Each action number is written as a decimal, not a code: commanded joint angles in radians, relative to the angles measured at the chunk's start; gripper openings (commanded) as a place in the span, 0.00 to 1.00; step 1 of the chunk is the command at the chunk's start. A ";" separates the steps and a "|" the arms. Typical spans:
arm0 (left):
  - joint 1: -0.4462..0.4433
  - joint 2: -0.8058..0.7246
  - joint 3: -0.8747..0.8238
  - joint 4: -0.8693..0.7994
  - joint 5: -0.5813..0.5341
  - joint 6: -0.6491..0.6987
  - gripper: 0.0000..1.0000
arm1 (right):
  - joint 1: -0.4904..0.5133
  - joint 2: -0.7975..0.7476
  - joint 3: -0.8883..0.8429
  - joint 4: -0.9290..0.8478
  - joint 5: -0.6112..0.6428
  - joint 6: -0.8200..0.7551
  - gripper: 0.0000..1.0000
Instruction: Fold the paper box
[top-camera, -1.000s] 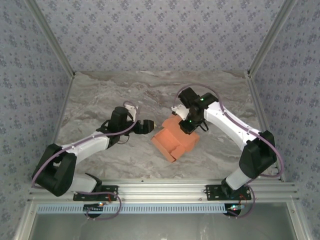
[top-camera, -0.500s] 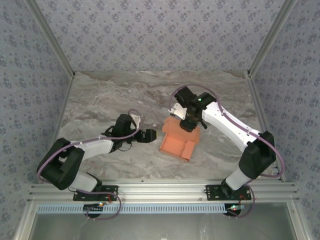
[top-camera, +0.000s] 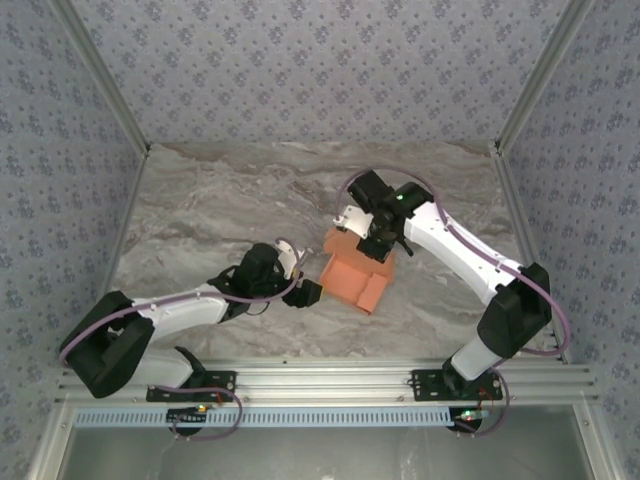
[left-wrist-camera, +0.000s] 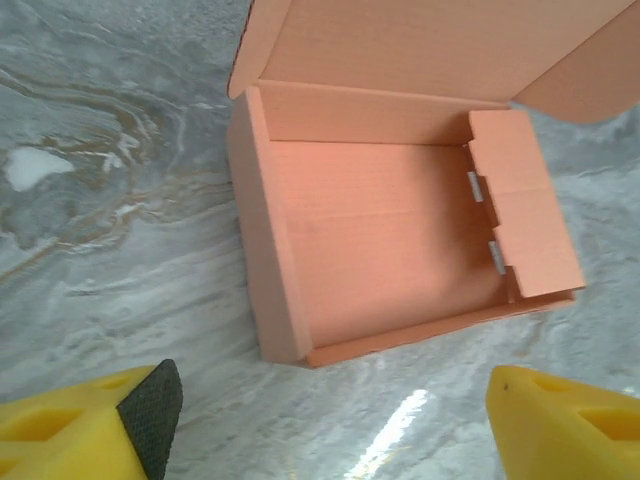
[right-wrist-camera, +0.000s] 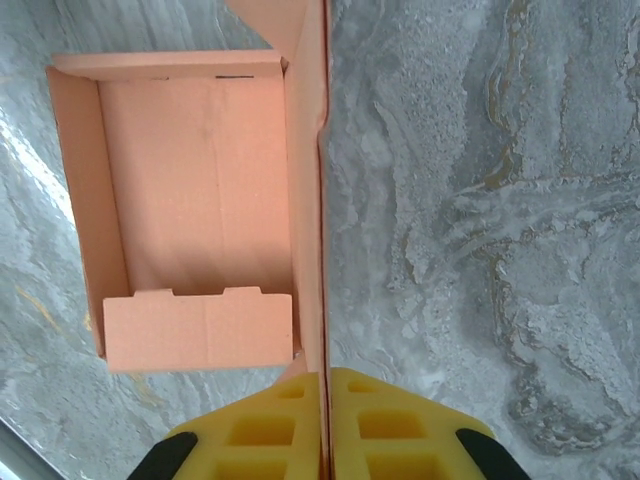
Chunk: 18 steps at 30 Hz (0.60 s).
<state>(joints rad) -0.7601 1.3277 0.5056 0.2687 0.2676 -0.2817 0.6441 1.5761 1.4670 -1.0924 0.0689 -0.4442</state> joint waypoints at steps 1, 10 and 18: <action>-0.011 0.032 0.035 -0.009 -0.094 0.099 0.79 | 0.000 0.019 0.037 -0.033 -0.042 0.039 0.07; -0.014 0.197 0.100 0.024 -0.128 0.148 0.64 | -0.021 0.043 0.068 -0.044 -0.132 0.088 0.06; -0.013 0.250 0.169 -0.033 -0.149 0.156 0.44 | -0.028 0.074 0.100 -0.058 -0.158 0.104 0.06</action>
<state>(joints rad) -0.7681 1.5600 0.6399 0.2607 0.1360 -0.1429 0.6174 1.6310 1.5299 -1.1240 -0.0509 -0.3626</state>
